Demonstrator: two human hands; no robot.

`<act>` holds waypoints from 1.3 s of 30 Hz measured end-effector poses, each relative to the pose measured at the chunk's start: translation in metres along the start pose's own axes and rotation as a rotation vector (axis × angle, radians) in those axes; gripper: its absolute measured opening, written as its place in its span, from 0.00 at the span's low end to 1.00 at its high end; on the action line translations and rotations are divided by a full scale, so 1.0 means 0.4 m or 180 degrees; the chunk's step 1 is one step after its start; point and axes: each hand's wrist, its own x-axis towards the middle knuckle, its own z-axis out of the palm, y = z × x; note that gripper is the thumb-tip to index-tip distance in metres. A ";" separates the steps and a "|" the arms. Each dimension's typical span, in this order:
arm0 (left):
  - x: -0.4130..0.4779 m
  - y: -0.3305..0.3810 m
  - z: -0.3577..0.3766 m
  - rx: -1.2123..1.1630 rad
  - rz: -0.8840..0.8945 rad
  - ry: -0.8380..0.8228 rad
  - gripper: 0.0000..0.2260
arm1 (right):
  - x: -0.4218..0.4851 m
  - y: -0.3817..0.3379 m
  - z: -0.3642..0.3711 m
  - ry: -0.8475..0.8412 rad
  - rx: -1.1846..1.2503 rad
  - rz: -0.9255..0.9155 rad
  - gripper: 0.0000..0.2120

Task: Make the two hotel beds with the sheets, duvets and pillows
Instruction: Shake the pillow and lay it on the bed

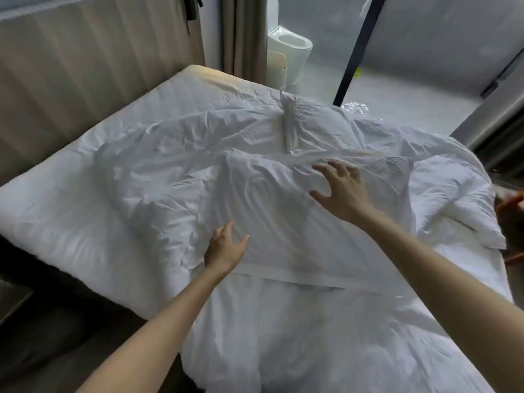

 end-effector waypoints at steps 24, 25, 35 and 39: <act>0.330 -0.101 0.457 -0.2249 -0.2457 0.0823 0.55 | 0.497 0.258 0.487 -0.0186 -0.0771 0.0145 0.42; 0.331 -0.101 0.462 -0.2365 -0.2400 0.0879 0.54 | 0.490 0.254 0.488 -0.0123 -0.0767 0.0084 0.38; 0.275 -0.109 0.439 -0.3194 -0.1818 0.1373 0.41 | 0.363 0.154 0.355 0.0455 0.0241 -0.0032 0.14; 0.211 -0.098 0.364 -0.3306 -0.1624 0.1496 0.39 | 0.307 0.126 0.246 0.0570 0.0594 -0.0057 0.11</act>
